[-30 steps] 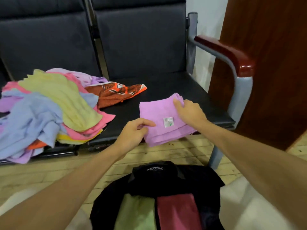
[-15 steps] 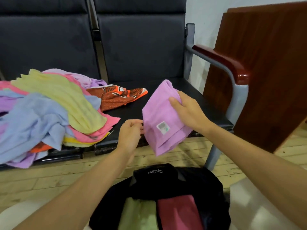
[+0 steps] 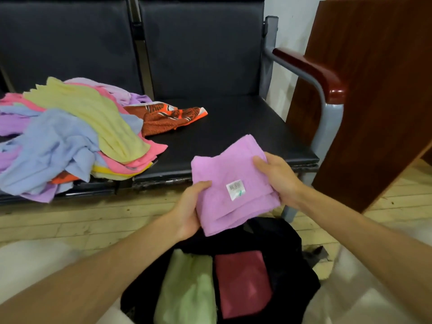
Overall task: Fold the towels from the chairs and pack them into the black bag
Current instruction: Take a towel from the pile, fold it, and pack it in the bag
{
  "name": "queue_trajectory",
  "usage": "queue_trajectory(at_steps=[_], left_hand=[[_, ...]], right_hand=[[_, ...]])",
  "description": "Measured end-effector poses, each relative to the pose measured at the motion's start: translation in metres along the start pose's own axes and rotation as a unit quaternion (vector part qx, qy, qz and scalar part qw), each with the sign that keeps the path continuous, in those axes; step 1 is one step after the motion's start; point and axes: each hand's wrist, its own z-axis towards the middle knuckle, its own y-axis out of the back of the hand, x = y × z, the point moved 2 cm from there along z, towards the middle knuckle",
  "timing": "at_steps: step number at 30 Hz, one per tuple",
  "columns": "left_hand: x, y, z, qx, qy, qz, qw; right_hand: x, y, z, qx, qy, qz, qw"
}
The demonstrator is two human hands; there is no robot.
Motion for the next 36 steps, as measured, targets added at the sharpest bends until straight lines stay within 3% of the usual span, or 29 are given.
queue_trajectory(at_steps=[4,7,10,13,17,22,31,36], left_hand=[[0.014,-0.001,0.007,-0.081,-0.020,0.148,0.985],[0.028,-0.007,0.017,-0.073,-0.063,0.307,0.947],[0.051,0.006,0.036,-0.050,-0.039,0.416,0.907],[0.087,0.026,0.055,-0.049,0.005,0.434,0.900],[0.138,0.047,0.070,-0.121,-0.016,0.488,0.864],[0.192,0.061,0.078,-0.115,0.019,0.442,0.890],[0.253,0.085,0.101,-0.129,0.127,0.452,0.874],[0.267,0.088,0.107,-0.123,0.134,0.448,0.875]], right_hand=[[-0.055,0.018,-0.014,-0.022,-0.062,-0.009,0.998],[-0.093,0.023,-0.015,-0.020,-0.093,-0.062,0.994],[-0.133,0.025,-0.009,0.005,-0.137,-0.130,0.982],[-0.166,0.025,-0.011,0.080,-0.188,-0.175,0.963],[-0.208,0.026,-0.008,0.172,-0.180,-0.328,0.911],[-0.245,0.022,-0.011,0.180,-0.187,-0.349,0.900],[-0.314,0.014,-0.006,0.197,-0.274,-0.393,0.855],[-0.335,0.015,-0.006,0.196,-0.304,-0.423,0.831]])
